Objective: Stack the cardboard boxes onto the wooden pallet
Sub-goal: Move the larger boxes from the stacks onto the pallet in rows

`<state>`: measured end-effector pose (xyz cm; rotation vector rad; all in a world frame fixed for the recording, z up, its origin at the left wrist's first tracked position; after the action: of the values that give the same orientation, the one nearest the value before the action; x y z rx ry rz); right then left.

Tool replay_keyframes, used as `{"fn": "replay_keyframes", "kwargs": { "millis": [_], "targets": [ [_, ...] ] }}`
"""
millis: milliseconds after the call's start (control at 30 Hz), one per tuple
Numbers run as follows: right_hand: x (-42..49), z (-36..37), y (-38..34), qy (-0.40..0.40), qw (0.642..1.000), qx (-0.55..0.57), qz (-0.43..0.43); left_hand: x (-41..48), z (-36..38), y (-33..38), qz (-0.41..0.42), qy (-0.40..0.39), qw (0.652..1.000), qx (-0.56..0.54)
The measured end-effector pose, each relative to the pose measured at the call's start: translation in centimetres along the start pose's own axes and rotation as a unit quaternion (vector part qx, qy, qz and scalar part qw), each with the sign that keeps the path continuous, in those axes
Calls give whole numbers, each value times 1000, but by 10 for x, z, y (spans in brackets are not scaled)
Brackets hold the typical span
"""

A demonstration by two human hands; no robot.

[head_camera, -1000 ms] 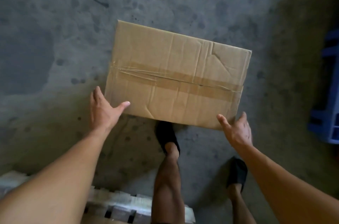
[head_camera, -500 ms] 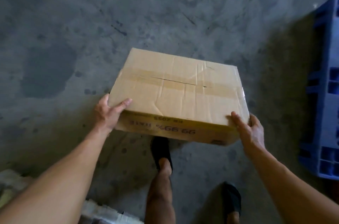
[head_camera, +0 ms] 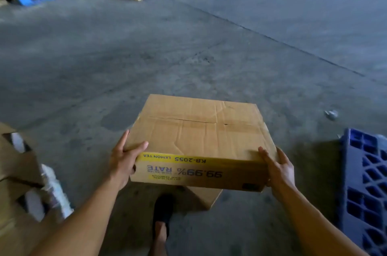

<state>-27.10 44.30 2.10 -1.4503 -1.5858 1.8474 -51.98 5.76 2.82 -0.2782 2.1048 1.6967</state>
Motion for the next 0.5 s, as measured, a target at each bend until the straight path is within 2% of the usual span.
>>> {"fn": "replay_keyframes", "kwargs": {
  "millis": [267, 500],
  "targets": [
    [-100, -43, -96, -111, 985, 31, -129, -185, -65, 47, 99, 115, 984, -98],
    [-198, -65, -139, -182, 956, 37, -229, -331, -127, 64, 171, 193, 951, -169]
  ]
}}
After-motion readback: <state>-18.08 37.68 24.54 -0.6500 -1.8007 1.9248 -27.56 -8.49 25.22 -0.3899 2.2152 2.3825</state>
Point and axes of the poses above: each hand's wrist, its own x-axis towards the middle knuckle, its own z-axis out of the palm, y = z × x, the point moved 8 cm from there along x, towards the middle knuckle, and after that the axes turned 3 degrees about x, right-handed, at the moved point
